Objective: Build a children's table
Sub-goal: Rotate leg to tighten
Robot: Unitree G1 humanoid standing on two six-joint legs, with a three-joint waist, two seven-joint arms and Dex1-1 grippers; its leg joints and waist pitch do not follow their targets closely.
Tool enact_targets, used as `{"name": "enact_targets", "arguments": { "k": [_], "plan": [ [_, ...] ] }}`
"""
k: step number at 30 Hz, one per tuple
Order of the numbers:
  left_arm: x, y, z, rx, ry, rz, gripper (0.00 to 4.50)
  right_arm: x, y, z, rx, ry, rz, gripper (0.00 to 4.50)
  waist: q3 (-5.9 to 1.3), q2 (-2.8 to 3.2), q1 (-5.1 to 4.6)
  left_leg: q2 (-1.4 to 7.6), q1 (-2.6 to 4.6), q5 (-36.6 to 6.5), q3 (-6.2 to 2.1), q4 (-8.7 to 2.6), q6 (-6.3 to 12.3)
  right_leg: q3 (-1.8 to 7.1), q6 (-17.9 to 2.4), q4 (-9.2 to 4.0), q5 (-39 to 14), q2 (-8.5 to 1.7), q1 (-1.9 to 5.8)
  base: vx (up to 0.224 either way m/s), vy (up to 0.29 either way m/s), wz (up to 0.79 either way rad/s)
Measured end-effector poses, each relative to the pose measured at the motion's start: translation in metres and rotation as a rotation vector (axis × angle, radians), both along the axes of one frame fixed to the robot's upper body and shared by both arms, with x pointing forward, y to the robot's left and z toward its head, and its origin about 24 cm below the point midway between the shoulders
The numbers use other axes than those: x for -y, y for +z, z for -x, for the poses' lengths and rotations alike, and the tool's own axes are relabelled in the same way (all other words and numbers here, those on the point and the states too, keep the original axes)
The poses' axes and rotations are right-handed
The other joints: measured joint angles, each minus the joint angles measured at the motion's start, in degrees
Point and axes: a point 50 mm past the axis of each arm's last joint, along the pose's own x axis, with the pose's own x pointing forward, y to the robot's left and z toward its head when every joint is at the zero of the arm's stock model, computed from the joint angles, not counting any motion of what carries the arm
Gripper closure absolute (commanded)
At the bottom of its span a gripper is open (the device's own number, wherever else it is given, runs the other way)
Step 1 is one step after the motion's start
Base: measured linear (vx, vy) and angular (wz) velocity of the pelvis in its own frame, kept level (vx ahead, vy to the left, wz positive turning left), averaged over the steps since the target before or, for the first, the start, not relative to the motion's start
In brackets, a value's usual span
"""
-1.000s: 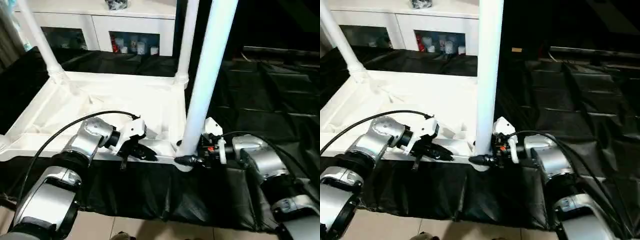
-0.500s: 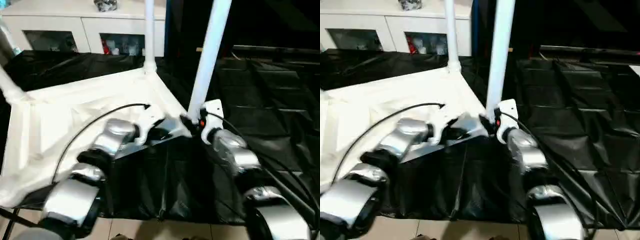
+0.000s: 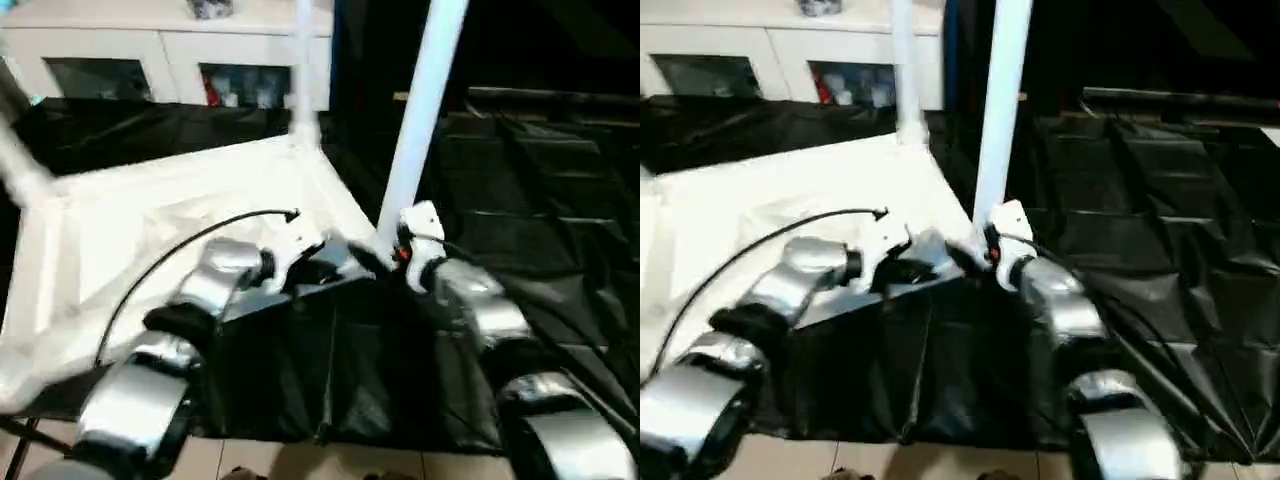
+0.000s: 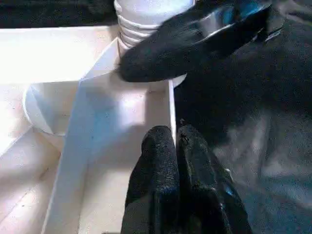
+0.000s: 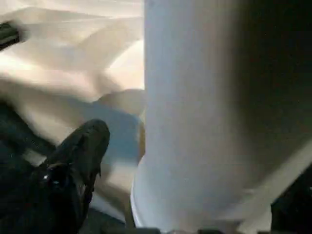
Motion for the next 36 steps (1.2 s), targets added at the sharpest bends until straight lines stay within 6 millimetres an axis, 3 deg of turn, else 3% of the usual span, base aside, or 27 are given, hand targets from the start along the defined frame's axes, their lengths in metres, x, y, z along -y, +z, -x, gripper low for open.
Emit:
{"name": "enact_targets", "arguments": {
  "k": [7, 8, 12, 19, 22, 26, 30, 36],
  "plan": [
    [-0.021, 0.002, 0.009, -0.048, -0.138, -0.036, 4.50, 0.013, 0.003, 0.020, -0.061, 0.328, 0.031, 0.20, 0.01, -0.05, 0.50, 0.00, 0.03, -0.1, 0.02, 0.11, -0.24, 0.03, 0.0, 0.02, 0.0, -0.02, 0.10, 0.000, 0.000, 0.00],
    [-0.023, 0.002, 0.010, -0.057, -0.154, -0.037, 4.50, 0.014, 0.004, 0.023, -0.072, 0.364, 0.035, 0.47, 0.01, -0.05, 0.52, 0.00, 0.04, -0.1, 0.01, 0.11, -0.24, 0.03, 0.0, 0.02, 0.0, -0.02, 0.10, 0.000, 0.000, 0.00],
    [-0.032, 0.003, 0.016, -0.090, -0.239, -0.055, 4.50, 0.014, 0.005, 0.031, -0.114, 0.496, 0.046, 0.59, 0.00, -0.05, 0.71, 0.00, 0.03, -0.1, 0.01, 0.10, -0.24, 0.03, 0.0, 0.01, 0.0, -0.02, 0.10, 0.000, 0.000, 0.00],
    [-0.034, 0.004, 0.017, -0.094, -0.266, -0.065, 4.50, 0.012, 0.005, 0.032, -0.131, 0.523, 0.041, 1.39, 0.00, -0.05, 1.01, 0.00, 0.04, -0.1, 0.02, 0.10, -0.24, 0.03, 0.0, 0.01, 0.0, -0.03, 0.10, 0.000, 0.000, 0.00],
    [-0.033, 0.003, 0.017, -0.095, -0.264, -0.061, 4.50, 0.010, 0.004, 0.033, -0.137, 0.509, 0.022, 1.51, 0.00, -0.06, 1.24, 0.00, 0.04, -0.1, 0.01, 0.10, -0.25, 0.03, 0.0, 0.01, 0.0, -0.03, 0.10, 0.000, 0.000, 0.00],
    [-0.031, 0.001, 0.015, -0.101, -0.205, -0.048, 4.50, 0.008, 0.001, 0.029, -0.124, 0.400, -0.002, 1.72, -0.03, -0.11, 1.17, 0.00, 0.18, -0.1, 0.02, 0.10, -0.26, 0.05, 0.0, 0.07, 0.0, -0.03, 0.17, 0.000, 0.000, 0.00],
    [-0.012, 0.000, -0.001, -0.043, 0.015, -0.035, 4.50, -0.001, -0.007, 0.008, -0.070, -0.024, -0.058, 1.78, 0.00, -0.16, 0.04, -0.04, 0.25, -0.1, 0.01, 0.18, -0.32, 0.08, 0.2, 0.17, -0.1, -0.06, 0.13, 0.000, 0.000, 0.00],
    [0.021, -0.003, -0.008, 0.001, 0.166, 0.000, 4.50, -0.008, -0.007, -0.011, -0.042, -0.391, -0.065, 1.79, -0.03, -0.10, -0.64, -0.11, 0.23, -0.1, -0.01, 0.14, -0.32, 0.10, 0.0, 0.11, 0.0, -0.10, 0.13, 0.000, 0.000, 0.00]
  ]
}}
